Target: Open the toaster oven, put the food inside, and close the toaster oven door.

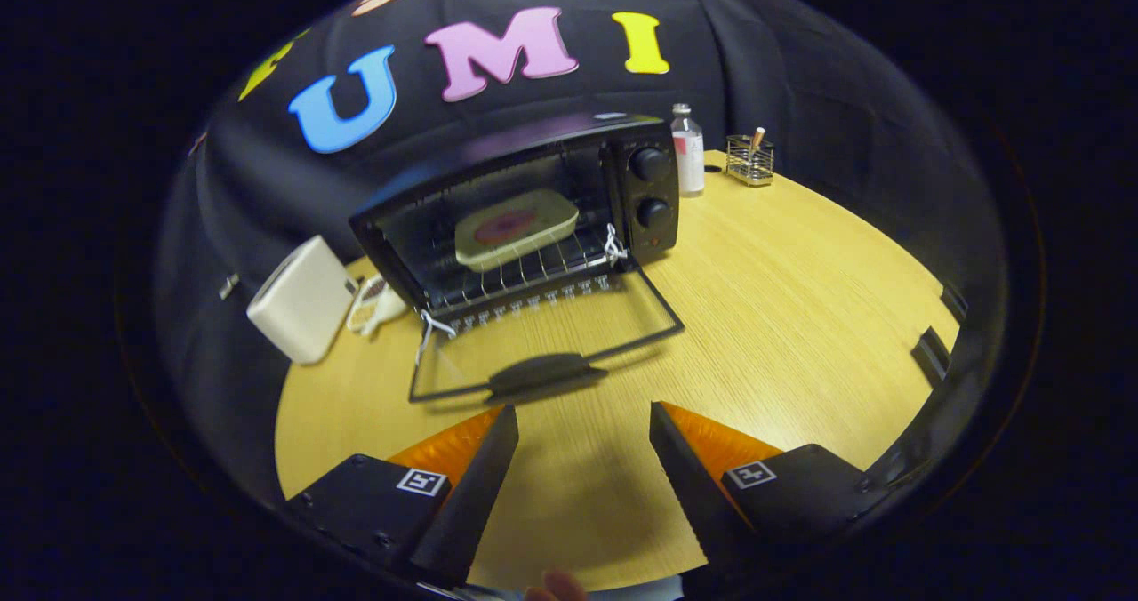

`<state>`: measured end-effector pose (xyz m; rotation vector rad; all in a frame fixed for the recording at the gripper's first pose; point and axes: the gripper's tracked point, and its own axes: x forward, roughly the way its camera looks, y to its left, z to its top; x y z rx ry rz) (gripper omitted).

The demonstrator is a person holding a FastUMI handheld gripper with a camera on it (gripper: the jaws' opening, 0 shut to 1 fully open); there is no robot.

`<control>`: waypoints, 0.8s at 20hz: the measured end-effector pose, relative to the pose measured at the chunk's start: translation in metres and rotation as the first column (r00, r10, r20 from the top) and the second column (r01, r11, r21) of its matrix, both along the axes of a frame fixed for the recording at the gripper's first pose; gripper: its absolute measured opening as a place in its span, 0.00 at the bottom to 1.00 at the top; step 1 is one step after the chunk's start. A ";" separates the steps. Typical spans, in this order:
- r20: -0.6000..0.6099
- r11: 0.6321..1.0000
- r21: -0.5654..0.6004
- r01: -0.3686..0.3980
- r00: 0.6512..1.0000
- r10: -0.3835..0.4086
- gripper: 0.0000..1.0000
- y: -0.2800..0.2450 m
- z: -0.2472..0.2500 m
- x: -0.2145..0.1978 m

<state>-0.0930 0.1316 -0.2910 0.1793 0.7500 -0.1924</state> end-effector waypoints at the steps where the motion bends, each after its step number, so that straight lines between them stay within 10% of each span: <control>1: -0.023 1.000 -0.008 -0.026 0.999 0.025 0.98 0.005 -0.011 -0.002; 16: -0.048 0.986 0.010 -0.169 0.984 0.169 0.98 0.033 -0.061 0.062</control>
